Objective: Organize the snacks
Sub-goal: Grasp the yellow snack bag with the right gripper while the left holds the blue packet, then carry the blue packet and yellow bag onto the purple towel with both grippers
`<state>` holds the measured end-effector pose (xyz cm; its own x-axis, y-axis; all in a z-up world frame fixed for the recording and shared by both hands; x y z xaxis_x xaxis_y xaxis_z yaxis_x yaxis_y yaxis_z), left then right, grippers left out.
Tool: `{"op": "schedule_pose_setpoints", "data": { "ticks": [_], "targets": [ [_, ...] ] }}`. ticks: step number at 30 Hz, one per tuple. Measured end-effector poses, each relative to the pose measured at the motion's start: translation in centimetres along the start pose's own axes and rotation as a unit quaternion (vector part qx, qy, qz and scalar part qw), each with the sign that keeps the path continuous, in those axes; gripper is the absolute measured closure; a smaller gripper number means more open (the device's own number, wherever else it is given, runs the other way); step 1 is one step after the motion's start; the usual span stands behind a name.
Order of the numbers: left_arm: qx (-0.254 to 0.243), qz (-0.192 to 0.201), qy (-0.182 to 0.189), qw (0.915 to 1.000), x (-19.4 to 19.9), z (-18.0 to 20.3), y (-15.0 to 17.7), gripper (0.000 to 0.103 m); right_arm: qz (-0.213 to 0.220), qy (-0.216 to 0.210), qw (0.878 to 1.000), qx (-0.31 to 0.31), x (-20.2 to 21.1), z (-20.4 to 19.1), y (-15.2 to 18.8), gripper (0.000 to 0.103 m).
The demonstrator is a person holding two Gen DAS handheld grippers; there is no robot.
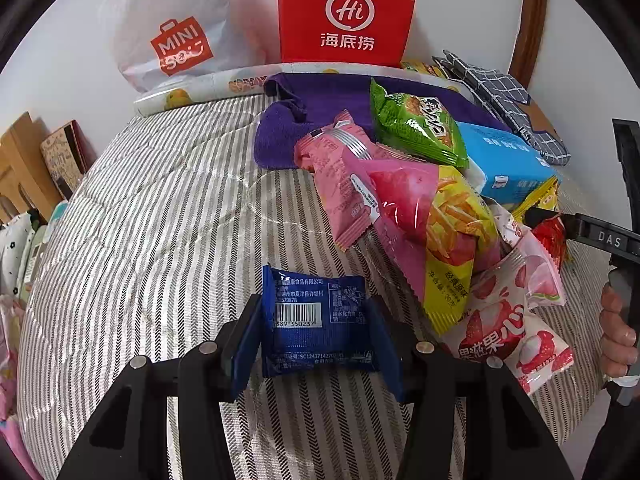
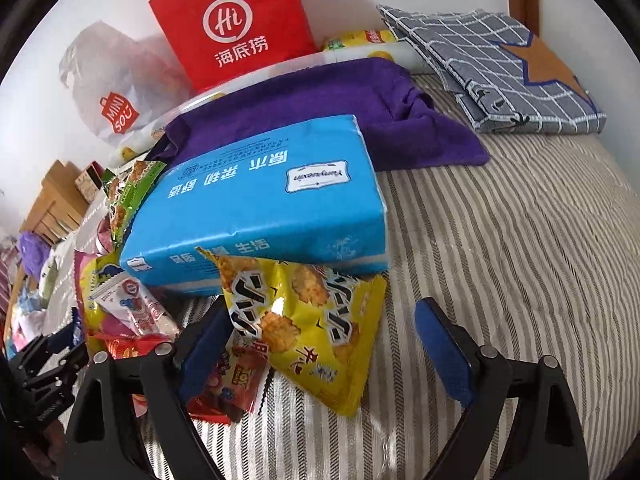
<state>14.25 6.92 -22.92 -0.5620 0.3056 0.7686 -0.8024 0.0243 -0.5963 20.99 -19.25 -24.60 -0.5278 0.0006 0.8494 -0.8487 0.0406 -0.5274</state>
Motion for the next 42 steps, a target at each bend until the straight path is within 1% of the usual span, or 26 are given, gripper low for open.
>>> {"op": "schedule_pose_setpoints", "data": {
  "ticks": [1, 3, 6, 11, 16, 20, 25, 32, 35, 42],
  "targets": [
    [0.001, 0.0, -0.001, 1.0, 0.1, 0.0, 0.0, 0.053, -0.003, -0.01, 1.0, 0.002, 0.1, -0.2, 0.0, 0.034],
    [0.001, 0.0, -0.003, 1.0, 0.3, -0.1, 0.0, 0.053, 0.002, -0.009, 1.0, 0.005, 0.3, -0.1, -0.1, 0.039],
    [0.006, 0.001, -0.001, 1.0, 0.8, -0.2, 0.1, 0.053, 0.008, -0.003, 1.0, 0.005, 0.7, 0.4, 0.0, 0.042],
    [0.01, 0.005, -0.002, 0.9999, 1.7, -0.3, 0.1, 0.054, 0.019, 0.005, 1.0, -0.009, 2.2, 2.1, 0.3, 0.043],
    [0.005, 0.015, -0.004, 0.9999, 3.0, 0.4, -0.1, 0.053, 0.031, 0.017, 0.999, -0.02, 3.7, 3.8, 1.0, 0.043],
    [-0.002, 0.024, -0.004, 0.9997, 4.1, 1.3, -0.6, 0.053, 0.038, 0.022, 0.999, -0.018, 4.8, 4.3, 1.5, 0.044],
    [-0.005, 0.029, 0.01, 0.9995, 4.9, 2.5, -1.7, 0.053, 0.045, 0.021, 0.999, -0.02, 6.1, 4.7, 1.7, 0.045],
    [-0.02, 0.037, 0.024, 0.9988, 5.6, 4.4, -3.8, 0.053, 0.064, 0.016, 0.998, -0.018, 7.8, 4.4, 1.0, 0.045],
    [-0.024, 0.039, 0.04, 0.9982, 5.8, 5.3, -4.9, 0.053, 0.071, 0.017, 0.997, -0.013, 8.7, 4.1, 0.5, 0.045],
    [-0.035, 0.042, 0.061, 0.9966, 5.6, 7.2, -7.8, 0.053, 0.094, 0.012, 0.996, -0.001, 10.7, 3.0, -2.0, 0.045]
  ]
}}
Point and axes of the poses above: each gripper's, at about its wrist camera, not at the fingertips, and x roughly against the way its jaws point, z to its right, y to its underside, the point moved 6 cm from there along -x, roughly the way its jaws point, and after that the axes turned 15 degrees about y, right-handed, at the moved point
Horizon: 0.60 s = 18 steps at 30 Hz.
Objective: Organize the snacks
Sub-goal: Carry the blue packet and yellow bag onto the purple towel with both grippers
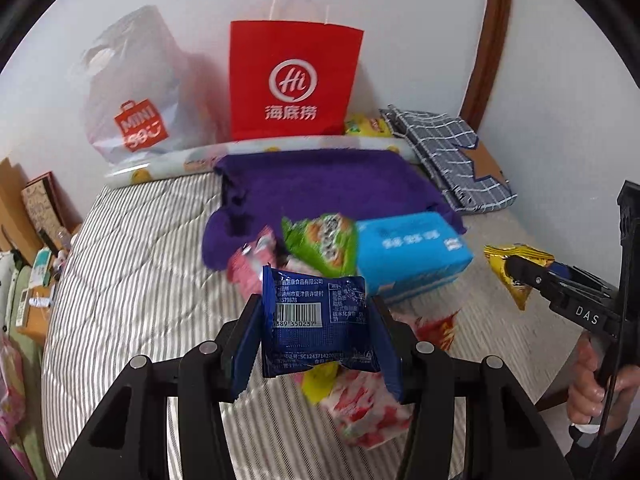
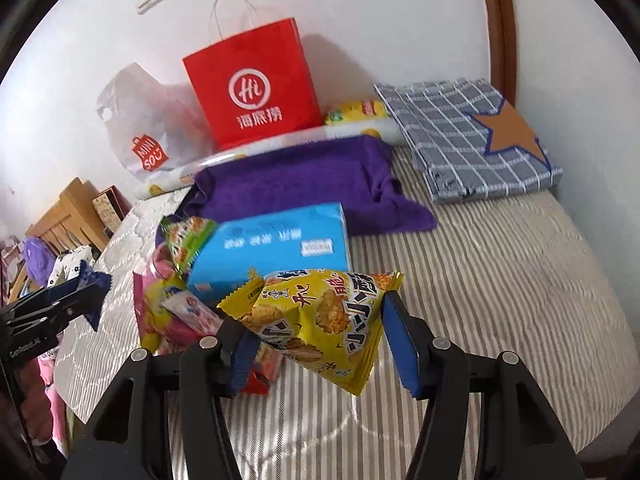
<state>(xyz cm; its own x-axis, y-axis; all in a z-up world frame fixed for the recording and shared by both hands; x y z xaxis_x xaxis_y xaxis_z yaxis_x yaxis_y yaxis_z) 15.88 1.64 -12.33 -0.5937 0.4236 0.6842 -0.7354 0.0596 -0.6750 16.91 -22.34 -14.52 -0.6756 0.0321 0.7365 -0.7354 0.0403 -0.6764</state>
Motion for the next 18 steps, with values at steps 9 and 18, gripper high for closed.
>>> {"op": "schedule_pose_setpoints", "data": {
  "ticks": [9, 18],
  "targets": [
    [-0.015, 0.005, 0.011, 0.9998, -1.1, 0.7, -5.0, 0.054, 0.034, -0.004, 0.999, -0.002, 0.6, -1.6, -6.0, 0.045],
    [-0.022, 0.013, -0.007, 0.9997, -2.3, -1.2, -9.9, 0.054, 0.044, 0.001, 0.999, 0.009, -1.6, -2.9, -11.9, 0.045]
  ]
}}
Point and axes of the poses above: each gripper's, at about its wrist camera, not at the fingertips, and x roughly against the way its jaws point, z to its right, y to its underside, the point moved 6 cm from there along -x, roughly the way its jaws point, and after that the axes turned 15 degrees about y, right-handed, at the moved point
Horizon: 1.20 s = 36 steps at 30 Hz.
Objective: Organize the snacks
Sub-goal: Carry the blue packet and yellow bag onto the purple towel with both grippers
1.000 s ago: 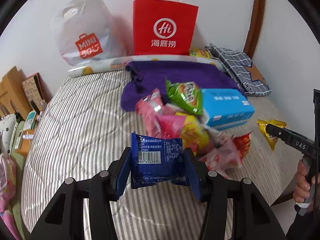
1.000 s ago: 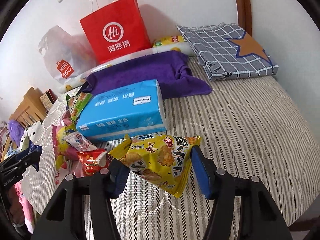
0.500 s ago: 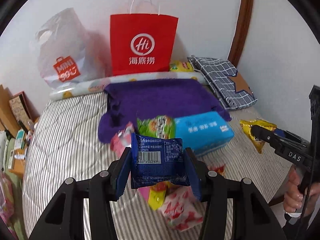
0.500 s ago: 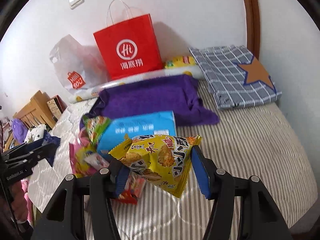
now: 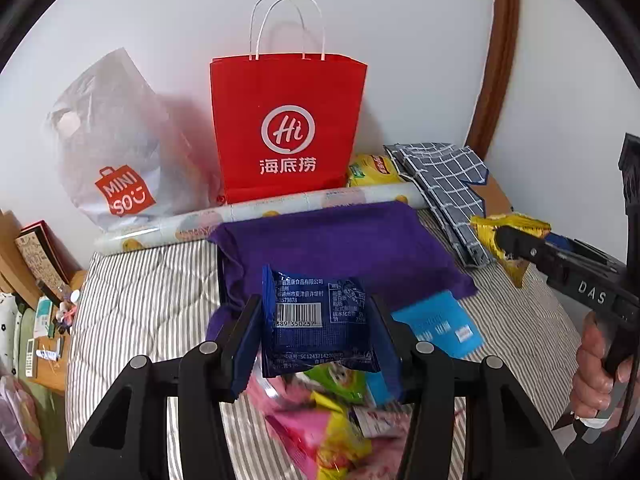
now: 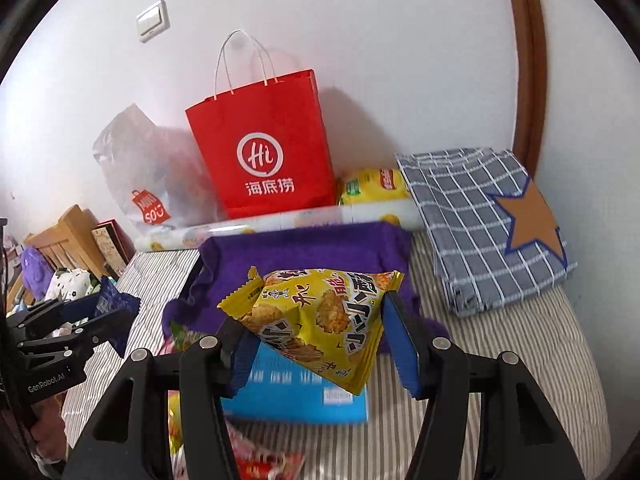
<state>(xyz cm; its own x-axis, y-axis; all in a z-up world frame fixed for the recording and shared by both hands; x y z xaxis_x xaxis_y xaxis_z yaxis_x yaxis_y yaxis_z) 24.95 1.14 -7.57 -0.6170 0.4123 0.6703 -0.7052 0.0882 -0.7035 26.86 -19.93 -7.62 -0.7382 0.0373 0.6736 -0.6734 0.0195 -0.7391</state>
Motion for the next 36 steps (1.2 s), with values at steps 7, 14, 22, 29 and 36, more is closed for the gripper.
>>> {"op": "schedule_pose_setpoints", "data": {
  "ticks": [7, 14, 22, 29, 36],
  "targets": [
    [0.002, 0.0, -0.012, 0.9999, -1.4, -2.1, -3.1, 0.054, 0.018, -0.011, 1.0, 0.019, -2.1, -1.8, -3.9, 0.045],
    [0.018, 0.0, -0.022, 0.9996, -3.0, -5.1, -4.9, 0.054, 0.02, -0.005, 0.999, 0.04, -5.3, -2.6, -6.4, 0.045],
    [0.045, -0.016, -0.025, 0.9985, -6.5, -9.2, -6.3, 0.054, 0.003, 0.012, 0.999, 0.049, -10.3, -1.9, -8.2, 0.045],
    [0.054, -0.029, -0.015, 0.998, -10.5, -10.7, -7.6, 0.054, -0.015, 0.01, 0.998, 0.052, -14.7, -1.4, -8.8, 0.045],
    [0.072, -0.046, 0.007, 0.9963, -14.8, -12.2, -7.4, 0.054, -0.059, 0.015, 0.995, 0.079, -19.5, -1.9, -7.0, 0.045]
  ]
}}
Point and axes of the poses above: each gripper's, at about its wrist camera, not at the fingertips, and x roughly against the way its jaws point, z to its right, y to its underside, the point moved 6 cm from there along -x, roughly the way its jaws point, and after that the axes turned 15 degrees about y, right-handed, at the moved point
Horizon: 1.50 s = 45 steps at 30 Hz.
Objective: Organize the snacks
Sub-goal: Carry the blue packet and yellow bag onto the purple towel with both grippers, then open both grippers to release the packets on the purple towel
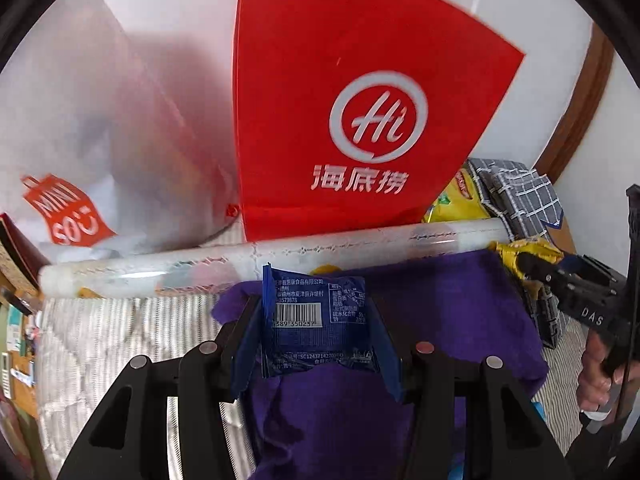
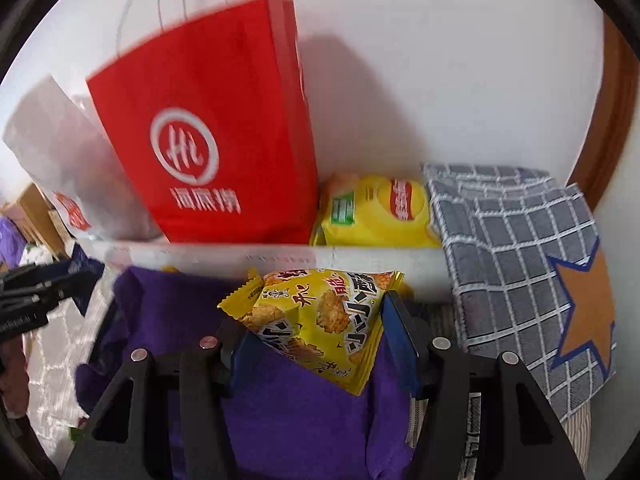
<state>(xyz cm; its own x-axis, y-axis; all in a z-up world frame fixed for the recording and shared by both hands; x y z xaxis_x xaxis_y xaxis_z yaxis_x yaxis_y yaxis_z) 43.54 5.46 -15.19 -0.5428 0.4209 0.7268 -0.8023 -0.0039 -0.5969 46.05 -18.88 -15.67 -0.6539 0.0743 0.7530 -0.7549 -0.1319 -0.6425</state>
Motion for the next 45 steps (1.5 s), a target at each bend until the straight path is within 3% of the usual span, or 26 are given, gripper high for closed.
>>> {"op": "schedule_pose_setpoints", "data": {
  "ticks": [11, 29, 34, 40, 41, 43, 45],
  "targets": [
    [0.024, -0.036, 0.009, 0.999, -3.8, -2.6, 1.5, 0.054, -0.061, 0.015, 0.997, 0.044, -5.3, -1.9, 2.4, 0.045],
    [0.021, -0.068, 0.011, 0.9974, -6.5, -1.9, 2.5, 0.053, -0.085, 0.016, 0.993, 0.075, -7.0, -3.8, 4.1, 0.043],
    [0.018, -0.074, 0.015, 0.997, -6.8, -1.5, 2.7, 0.053, -0.085, 0.016, 0.994, 0.07, -6.0, -3.3, 3.4, 0.032],
    [0.022, -0.081, 0.018, 0.9963, -7.0, -1.5, 2.8, 0.052, -0.051, 0.006, 0.997, 0.055, -3.5, -2.9, 2.2, 0.019],
    [0.025, -0.081, 0.023, 0.9961, -7.0, -1.5, 2.8, 0.051, -0.048, 0.006, 0.997, 0.053, -3.2, -3.0, 2.1, 0.019],
    [0.031, -0.08, 0.026, 0.9959, -6.8, -1.4, 2.7, 0.036, -0.045, 0.007, 0.998, 0.051, -2.7, -3.0, 2.1, 0.019],
    [0.03, -0.074, 0.025, 0.9965, -6.4, -1.3, 2.5, 0.033, -0.039, 0.008, 0.998, 0.051, -1.9, -3.5, 2.1, 0.018]
  ]
}}
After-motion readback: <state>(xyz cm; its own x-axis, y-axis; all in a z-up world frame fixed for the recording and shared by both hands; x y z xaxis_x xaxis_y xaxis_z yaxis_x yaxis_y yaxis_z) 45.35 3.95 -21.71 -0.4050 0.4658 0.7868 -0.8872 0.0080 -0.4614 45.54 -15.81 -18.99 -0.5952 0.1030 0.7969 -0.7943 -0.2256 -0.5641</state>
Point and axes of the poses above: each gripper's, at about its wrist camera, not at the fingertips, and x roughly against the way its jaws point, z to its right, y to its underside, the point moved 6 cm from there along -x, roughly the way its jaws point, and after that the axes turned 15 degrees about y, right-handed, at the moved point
